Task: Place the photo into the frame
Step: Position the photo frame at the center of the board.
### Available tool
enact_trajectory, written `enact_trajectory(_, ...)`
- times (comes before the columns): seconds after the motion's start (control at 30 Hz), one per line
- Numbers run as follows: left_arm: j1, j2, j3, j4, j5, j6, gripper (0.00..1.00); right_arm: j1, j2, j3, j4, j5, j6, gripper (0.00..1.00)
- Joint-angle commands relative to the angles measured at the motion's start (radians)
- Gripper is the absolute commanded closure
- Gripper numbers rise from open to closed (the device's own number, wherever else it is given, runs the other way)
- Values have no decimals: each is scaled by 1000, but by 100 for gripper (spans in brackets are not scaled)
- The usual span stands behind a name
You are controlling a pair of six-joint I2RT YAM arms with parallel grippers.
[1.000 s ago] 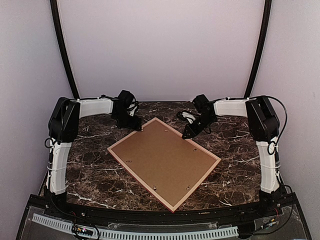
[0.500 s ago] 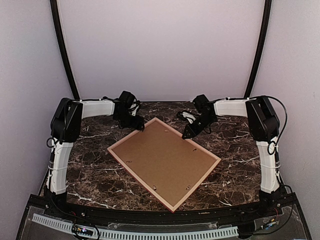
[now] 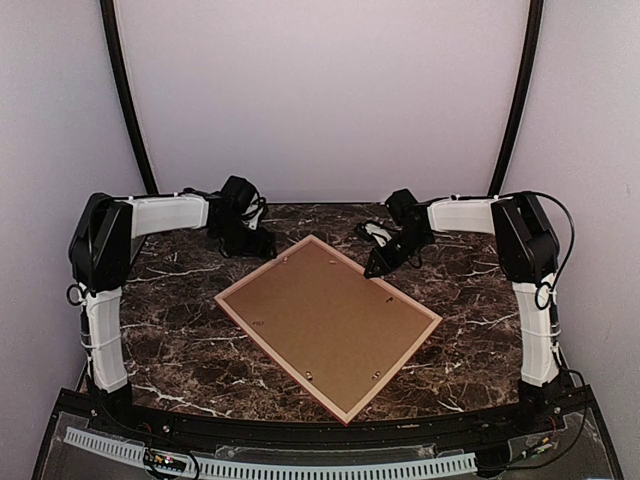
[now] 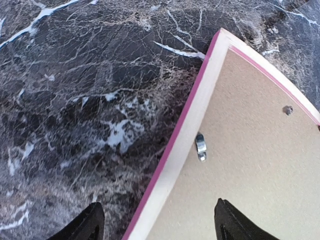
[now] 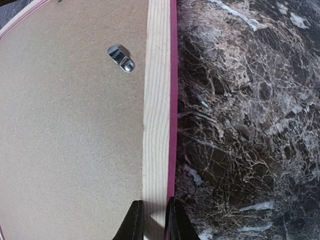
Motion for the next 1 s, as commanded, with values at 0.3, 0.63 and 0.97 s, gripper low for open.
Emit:
enact_trajectory(0.3,-87,-326,-314,-52,-32,-222,22,-28,-110,-247,167,128,351,100)
enact_trajectory(0.63,-141,-301,-395,-17,-23,-307,22,-8,-298,-529,324,176,550,100)
enact_trajectory(0.97,-142,-210,-336,13,-36,-348,22,38,-373,-689,466,202,714,100)
